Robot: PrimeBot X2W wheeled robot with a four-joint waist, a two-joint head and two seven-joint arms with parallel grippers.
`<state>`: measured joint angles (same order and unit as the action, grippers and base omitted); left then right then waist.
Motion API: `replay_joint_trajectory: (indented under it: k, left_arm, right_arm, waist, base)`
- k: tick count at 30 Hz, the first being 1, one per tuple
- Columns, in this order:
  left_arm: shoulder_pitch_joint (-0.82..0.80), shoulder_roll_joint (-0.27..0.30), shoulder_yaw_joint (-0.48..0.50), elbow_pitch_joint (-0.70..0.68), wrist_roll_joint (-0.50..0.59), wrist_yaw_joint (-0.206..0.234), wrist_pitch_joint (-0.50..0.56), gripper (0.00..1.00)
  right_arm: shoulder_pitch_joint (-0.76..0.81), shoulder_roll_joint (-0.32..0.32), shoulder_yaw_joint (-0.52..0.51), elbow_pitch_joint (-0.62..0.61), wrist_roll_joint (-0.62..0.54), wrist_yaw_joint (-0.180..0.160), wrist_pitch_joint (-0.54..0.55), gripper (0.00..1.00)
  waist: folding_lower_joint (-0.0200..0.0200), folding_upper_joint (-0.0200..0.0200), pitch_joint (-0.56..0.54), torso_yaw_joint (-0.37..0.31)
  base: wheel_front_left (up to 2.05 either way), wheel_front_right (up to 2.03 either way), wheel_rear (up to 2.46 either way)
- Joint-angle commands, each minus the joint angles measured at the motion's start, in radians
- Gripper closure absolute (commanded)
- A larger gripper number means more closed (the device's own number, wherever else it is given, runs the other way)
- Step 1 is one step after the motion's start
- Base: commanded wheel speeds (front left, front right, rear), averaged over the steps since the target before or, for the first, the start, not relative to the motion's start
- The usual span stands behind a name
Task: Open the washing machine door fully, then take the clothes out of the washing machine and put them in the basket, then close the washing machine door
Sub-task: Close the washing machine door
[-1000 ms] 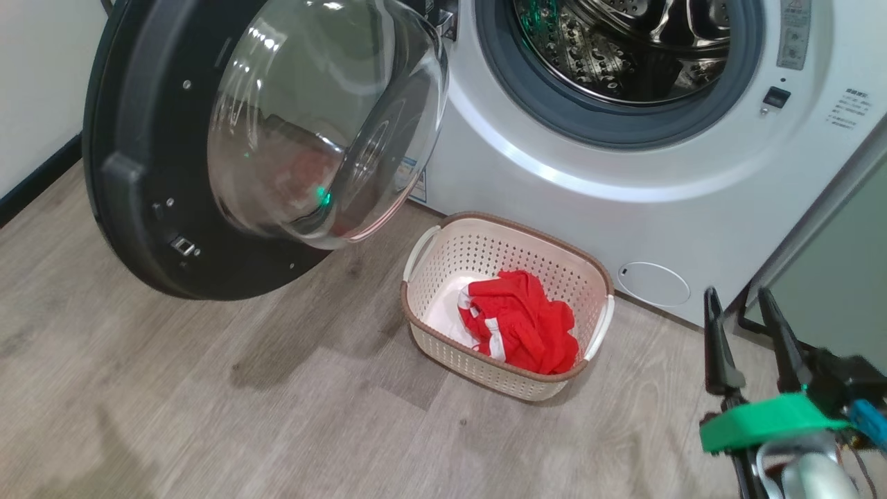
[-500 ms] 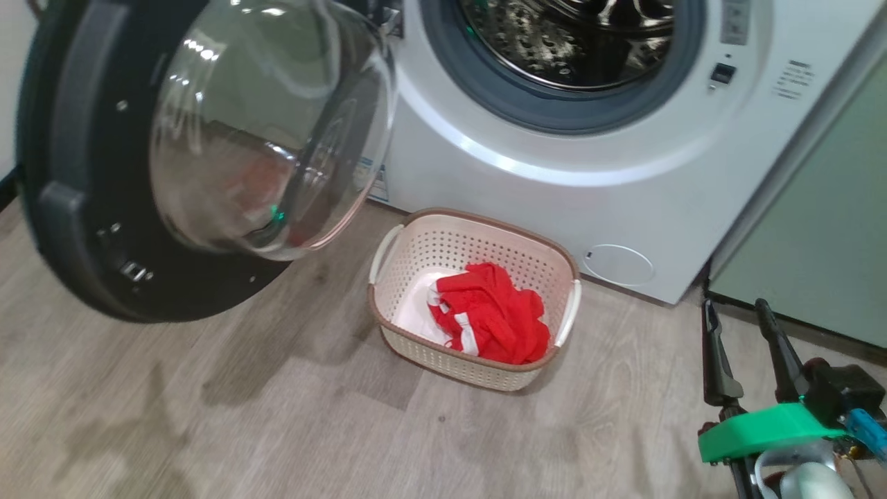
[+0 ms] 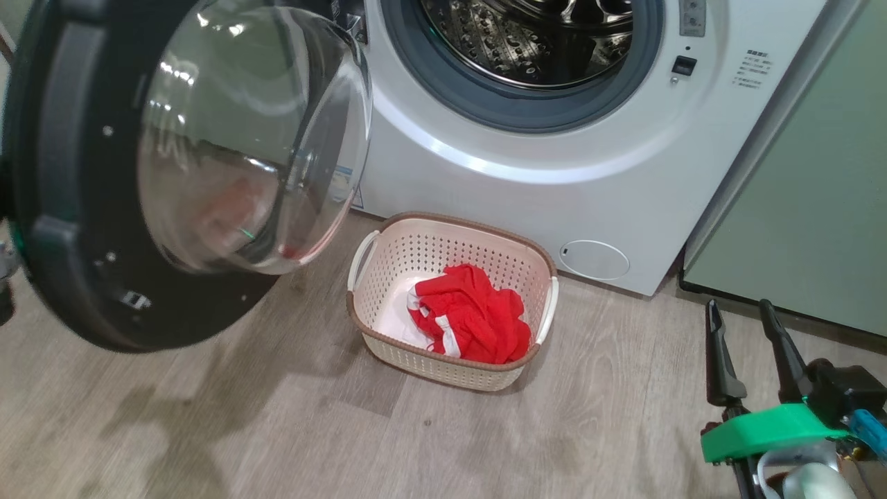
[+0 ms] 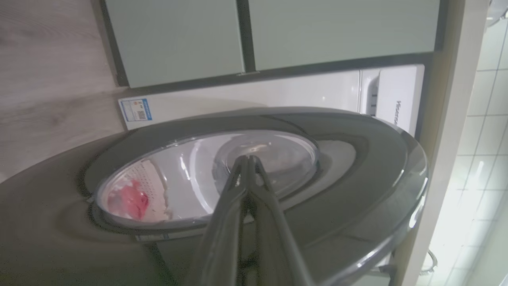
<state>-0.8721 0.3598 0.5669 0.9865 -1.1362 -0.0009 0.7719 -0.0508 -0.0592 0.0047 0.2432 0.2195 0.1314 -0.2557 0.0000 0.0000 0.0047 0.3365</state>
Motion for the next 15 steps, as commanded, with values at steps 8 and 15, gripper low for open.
replay_joint_trajectory:
  k: [8, 15]
  left_arm:
    - [0.021, -0.066, -0.054, -0.197, -0.023, 0.025, 0.159, 1.0]
    - [0.075, -0.16, -0.107, -0.361, -0.032, 0.082, 0.259, 1.0]
  right_arm:
    - [-0.01, -0.005, 0.014, -0.029, -0.005, -0.001, -0.006, 0.0]
    - [-0.016, -0.002, 0.023, -0.028, -0.006, -0.001, -0.006, 0.0]
  waist:
    - [0.0, 0.0, -0.015, -0.006]
    - [0.0, 0.0, -0.022, -0.032]
  base:
    - [0.0, 0.0, 0.0]
    - [0.0, 0.0, 0.0]
